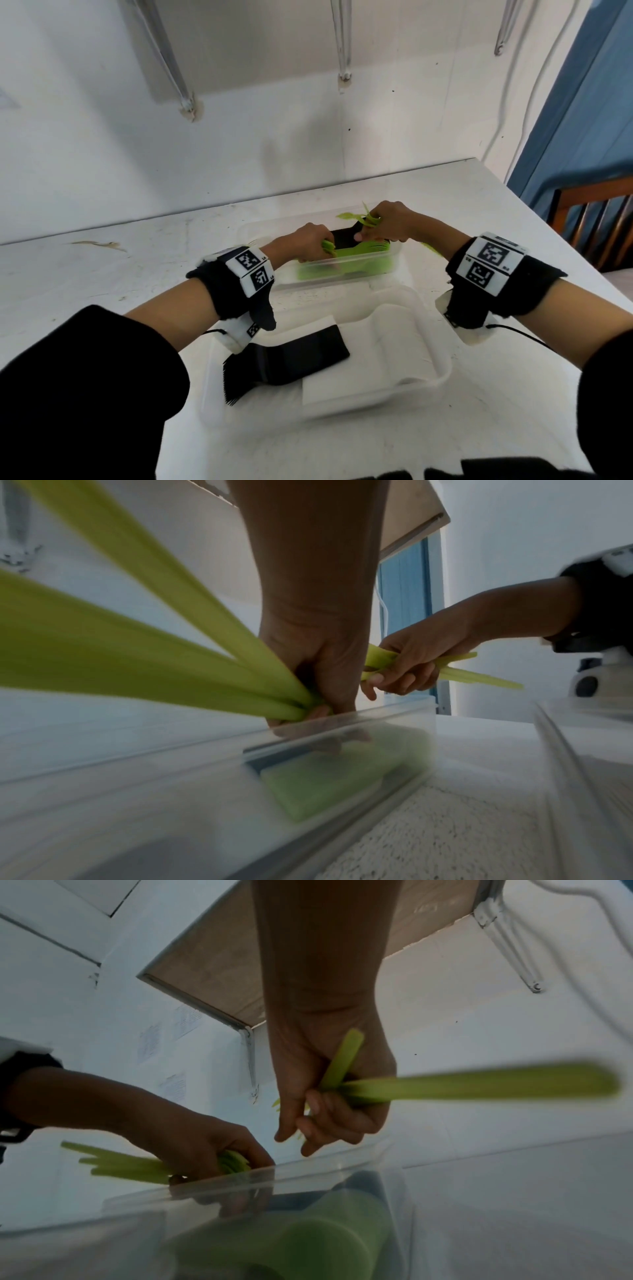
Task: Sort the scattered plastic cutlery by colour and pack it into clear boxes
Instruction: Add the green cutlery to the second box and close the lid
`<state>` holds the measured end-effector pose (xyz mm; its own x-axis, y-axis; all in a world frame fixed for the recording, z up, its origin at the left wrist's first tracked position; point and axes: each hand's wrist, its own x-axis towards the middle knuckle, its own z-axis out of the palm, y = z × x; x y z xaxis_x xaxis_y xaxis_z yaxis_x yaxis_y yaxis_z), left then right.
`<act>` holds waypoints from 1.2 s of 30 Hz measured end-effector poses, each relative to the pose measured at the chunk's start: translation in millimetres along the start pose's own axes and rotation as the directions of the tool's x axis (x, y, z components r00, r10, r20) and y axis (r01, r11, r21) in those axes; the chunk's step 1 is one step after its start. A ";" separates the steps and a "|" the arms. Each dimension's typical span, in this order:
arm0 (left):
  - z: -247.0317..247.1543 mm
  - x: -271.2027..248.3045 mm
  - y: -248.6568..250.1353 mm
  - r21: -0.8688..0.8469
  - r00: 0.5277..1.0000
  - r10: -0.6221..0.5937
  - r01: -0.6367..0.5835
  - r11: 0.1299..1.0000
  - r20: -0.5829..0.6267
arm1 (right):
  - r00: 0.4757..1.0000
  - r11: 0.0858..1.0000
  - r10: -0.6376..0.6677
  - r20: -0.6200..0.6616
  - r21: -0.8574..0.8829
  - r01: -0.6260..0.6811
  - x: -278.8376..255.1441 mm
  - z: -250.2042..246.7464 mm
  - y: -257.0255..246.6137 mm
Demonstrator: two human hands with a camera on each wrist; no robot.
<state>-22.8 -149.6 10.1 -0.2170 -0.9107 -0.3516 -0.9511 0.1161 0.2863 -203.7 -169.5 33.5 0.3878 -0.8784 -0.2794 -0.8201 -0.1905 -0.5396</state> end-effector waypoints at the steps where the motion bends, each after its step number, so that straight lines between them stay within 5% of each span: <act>1: -1.1 -0.3 -0.5 -0.066 1.000 -0.009 0.008 0.998 -0.011 | 1.000 0.998 -0.004 -0.019 0.065 0.005 -0.7 -0.7 -0.7; 4: -7.6 -4.3 -1.9 -0.353 0.994 -0.020 -0.019 0.935 -0.106 | 0.999 0.954 -0.041 -0.035 0.297 0.050 -0.7 -1.4 -6.2; 9: -28.2 -16.7 -3.5 -0.665 0.918 -0.142 -0.155 0.730 -0.370 | 0.987 0.723 -0.139 -0.078 0.673 0.155 -9.9 -7.5 -39.9; 11: -38.2 -24.7 -5.0 -0.794 0.893 -0.206 -0.227 0.563 -0.401 | 0.980 0.621 -0.175 -0.098 0.761 0.187 -13.8 -6.9 -55.9; 15: -53.5 -44.1 -9.5 -0.927 0.877 -0.305 -0.370 0.068 -0.372 | 0.962 0.492 -0.260 -0.082 0.846 0.205 -24.9 0.4 -84.6; 19: -56.3 -58.7 -16.5 -0.908 0.891 -0.301 -0.395 -0.138 -0.341 | 0.944 0.505 -0.315 -0.099 0.825 0.255 -33.4 11.0 -101.0; 22: -54.1 -70.1 -17.0 -0.928 0.918 -0.244 -0.350 -0.131 -0.312 | 0.943 0.485 -0.330 -0.036 0.851 0.201 -37.2 25.0 -106.9; 26: -48.8 -77.3 -18.2 -0.914 0.881 -0.336 -0.389 -0.115 -0.333 | 0.936 0.512 -0.350 0.037 0.844 0.158 -42.9 41.3 -110.9; 31: -47.2 -82.4 -35.9 -0.830 0.853 -0.405 -0.466 -0.307 -0.329 | 0.985 0.537 -0.114 -0.132 0.826 0.173 -34.8 37.0 -102.4; 33: -46.6 -87.0 -37.3 -0.844 0.840 -0.407 -0.478 -0.245 -0.357 | 0.980 0.550 -0.081 -0.180 0.812 0.194 -31.1 31.6 -95.1; 36: -38.1 -90.9 -29.6 -0.903 0.855 -0.328 -0.429 -0.009 -0.403 | 0.980 0.570 -0.171 -0.100 0.801 0.181 -29.8 28.7 -92.1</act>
<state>33.5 -85.4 67.5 0.2148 -0.9760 -0.0353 0.3008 0.0317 0.9532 -127.6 -113.3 68.7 0.4779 -0.8724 -0.1023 -0.0605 0.0835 -0.9947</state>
